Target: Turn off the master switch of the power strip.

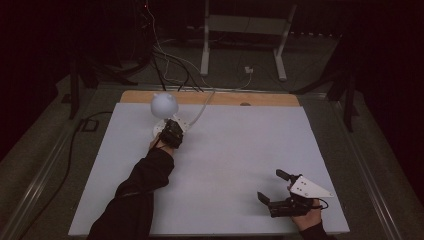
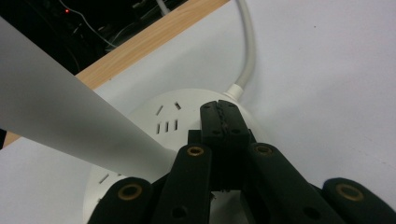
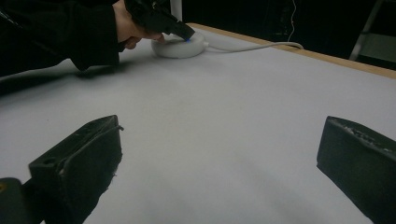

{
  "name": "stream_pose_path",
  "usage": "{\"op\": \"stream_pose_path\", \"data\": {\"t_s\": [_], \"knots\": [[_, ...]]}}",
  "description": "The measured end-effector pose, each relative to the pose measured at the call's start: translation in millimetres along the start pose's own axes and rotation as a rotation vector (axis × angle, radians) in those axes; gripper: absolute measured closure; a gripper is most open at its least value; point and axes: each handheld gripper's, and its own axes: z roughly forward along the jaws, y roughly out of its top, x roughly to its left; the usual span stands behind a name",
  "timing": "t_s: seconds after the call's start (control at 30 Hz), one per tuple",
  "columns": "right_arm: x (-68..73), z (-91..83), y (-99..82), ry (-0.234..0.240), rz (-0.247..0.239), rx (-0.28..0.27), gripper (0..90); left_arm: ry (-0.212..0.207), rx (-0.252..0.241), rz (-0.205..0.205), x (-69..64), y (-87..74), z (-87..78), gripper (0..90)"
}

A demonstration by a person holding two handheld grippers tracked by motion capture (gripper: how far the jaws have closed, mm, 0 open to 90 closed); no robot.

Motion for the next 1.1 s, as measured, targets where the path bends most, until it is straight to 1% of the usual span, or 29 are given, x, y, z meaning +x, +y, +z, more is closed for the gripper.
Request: {"op": "stream_pose_path", "data": {"t_s": [0.03,0.1,0.13,0.2,0.23,0.3,0.37,0.5,0.63,0.7,0.73,0.77,0.8,0.9,0.93,0.97,1.03,1.07,1.1], "knots": [[0.1,0.1,0.0,0.0,0.0,0.001,0.3,0.002,-0.004,-0.004,0.1,-0.6,0.2,90.0],[0.3,0.1,0.0,0.0,-0.001,0.002,0.3,0.002,-0.004,0.004,0.0,-0.6,0.3,90.0],[0.2,0.2,-0.1,0.0,-0.001,0.001,0.3,-0.001,0.002,0.012,0.7,0.1,0.2,90.0],[0.2,0.6,-0.2,0.001,-0.001,0.003,0.3,-0.012,0.006,0.013,2.1,0.5,0.3,90.0],[0.2,0.8,-0.3,0.001,-0.002,0.004,0.3,-0.009,0.01,0.027,1.4,1.3,0.3,90.0],[0.6,1.0,-0.2,0.002,-0.003,0.004,0.3,-0.007,0.018,0.04,1.2,2.3,0.5,90.0],[0.8,1.0,-0.1,0.002,-0.003,0.004,0.3,-0.006,0.017,0.044,0.3,3.3,1.3,90.0],[0.9,1.0,-0.3,0.002,-0.004,0.005,0.3,0.003,0.034,0.058,-1.3,6.4,2.3,90.0],[0.9,0.9,-0.3,0.003,-0.004,0.005,0.3,-0.013,0.043,0.072,0.7,7.6,2.5,90.0],[1.1,1.1,-0.5,0.003,-0.003,0.007,0.3,-0.014,0.046,0.079,0.6,8.1,2.6,90.0],[1.4,1.3,-0.4,0.004,-0.005,0.007,0.3,-0.012,0.06,0.091,0.7,9.5,2.4,90.0],[2.1,1.2,-0.2,0.005,-0.004,0.007,0.3,-0.009,0.059,0.1,-0.4,10.1,2.9,90.0],[2.2,1.3,-0.1,0.005,-0.006,0.006,0.3,-0.005,0.068,0.122,-0.6,11.3,3.0,90.0],[2.5,1.3,-0.1,0.006,-0.005,0.007,0.3,-0.022,0.08,0.132,1.0,13.3,3.5,90.0],[2.5,1.3,-0.2,0.006,-0.005,0.007,0.3,-0.018,0.086,0.148,0.3,13.9,3.4,90.0],[2.4,1.4,-0.2,0.006,-0.003,0.006,0.3,-0.02,0.088,0.147,0.5,14.3,3.5,90.0],[2.2,1.7,-0.3,0.006,-0.004,0.008,0.3,-0.024,0.093,0.164,0.7,15.2,3.8,90.0],[2.3,1.9,-0.3,0.006,-0.004,0.009,0.3,-0.024,0.093,0.164,0.3,15.5,4.1,90.0],[2.5,2.1,-0.3,0.006,-0.004,0.008,0.3,-0.033,0.099,0.177,-0.1,16.8,4.1,90.0]]}}
